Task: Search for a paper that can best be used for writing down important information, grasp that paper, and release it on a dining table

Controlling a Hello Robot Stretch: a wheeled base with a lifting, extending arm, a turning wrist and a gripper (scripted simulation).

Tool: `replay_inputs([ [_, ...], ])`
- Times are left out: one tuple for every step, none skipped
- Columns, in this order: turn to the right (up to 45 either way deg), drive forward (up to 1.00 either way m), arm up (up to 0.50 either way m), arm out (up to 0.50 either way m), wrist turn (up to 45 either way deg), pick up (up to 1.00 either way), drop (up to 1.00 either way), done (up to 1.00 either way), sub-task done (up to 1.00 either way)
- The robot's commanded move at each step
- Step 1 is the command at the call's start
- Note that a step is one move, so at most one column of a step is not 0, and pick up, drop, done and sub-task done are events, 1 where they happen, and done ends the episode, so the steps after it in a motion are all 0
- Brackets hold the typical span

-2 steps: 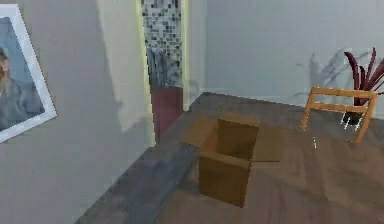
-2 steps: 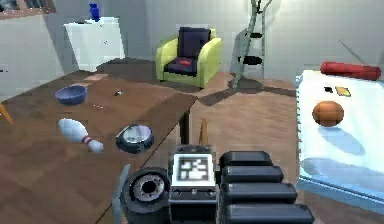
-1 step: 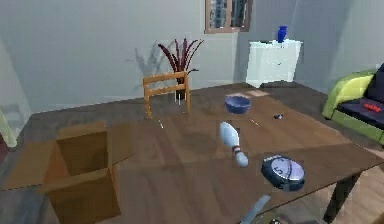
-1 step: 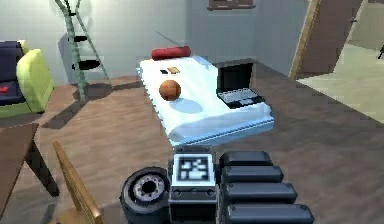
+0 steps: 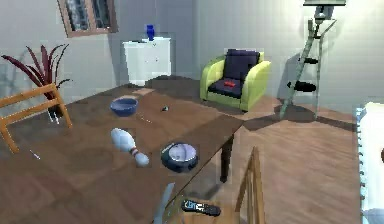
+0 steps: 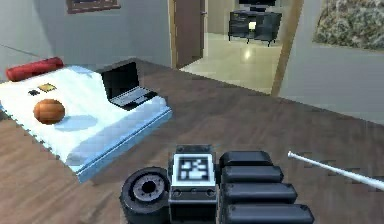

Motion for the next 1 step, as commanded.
replay_inputs([
  [-45.0,0.00,0.00,0.00,0.0,0.00,0.00,0.00,0.00],
])
